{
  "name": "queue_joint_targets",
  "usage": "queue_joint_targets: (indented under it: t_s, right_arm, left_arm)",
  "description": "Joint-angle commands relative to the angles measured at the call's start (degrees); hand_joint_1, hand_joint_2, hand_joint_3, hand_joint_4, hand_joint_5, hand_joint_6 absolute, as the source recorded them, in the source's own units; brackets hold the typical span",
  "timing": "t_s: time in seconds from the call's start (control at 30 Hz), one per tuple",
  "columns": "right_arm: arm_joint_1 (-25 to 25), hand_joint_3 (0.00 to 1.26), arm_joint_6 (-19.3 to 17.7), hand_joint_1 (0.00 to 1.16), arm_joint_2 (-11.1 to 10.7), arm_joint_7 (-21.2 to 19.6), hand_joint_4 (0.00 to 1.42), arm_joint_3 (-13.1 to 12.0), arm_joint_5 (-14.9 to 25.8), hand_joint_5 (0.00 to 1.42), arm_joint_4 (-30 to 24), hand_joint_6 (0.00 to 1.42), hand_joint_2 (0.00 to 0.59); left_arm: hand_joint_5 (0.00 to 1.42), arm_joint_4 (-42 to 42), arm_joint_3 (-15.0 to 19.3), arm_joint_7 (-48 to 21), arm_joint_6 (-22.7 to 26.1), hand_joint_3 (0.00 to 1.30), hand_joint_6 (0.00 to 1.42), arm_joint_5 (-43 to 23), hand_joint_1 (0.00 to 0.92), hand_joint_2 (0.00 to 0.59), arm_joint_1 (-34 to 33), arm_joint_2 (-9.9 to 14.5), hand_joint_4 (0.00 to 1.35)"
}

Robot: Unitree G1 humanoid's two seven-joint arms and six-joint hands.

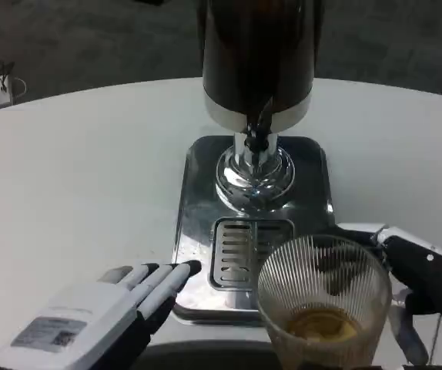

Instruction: Grasp the cup under the faucet to collect the drink, then remove the cup.

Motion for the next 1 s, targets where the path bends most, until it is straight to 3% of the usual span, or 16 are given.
queue_joint_targets:
  t_s: [0.03,1.0]
  right_arm:
    - [-0.05,1.01,-2.45,0.99,0.34,-0.13,1.22,0.39,0.21,1.26,-1.78,1.38,0.171]
    - [-1.66,1.01,-1.51,0.99,0.58,-0.35,1.2,-0.04,-0.47,1.26,-0.66,1.38,0.171]
  left_arm:
    - [0.0,-0.79,0.49,-1.08,-0.44,0.0,0.0,0.7,0.0,0.065,0.98,0.26,0.0]
    - [0.0,-0.36,0.08,-2.74,0.2,0.0,0.0,-0.16,0.0,0.065,0.55,-0.39,0.0]
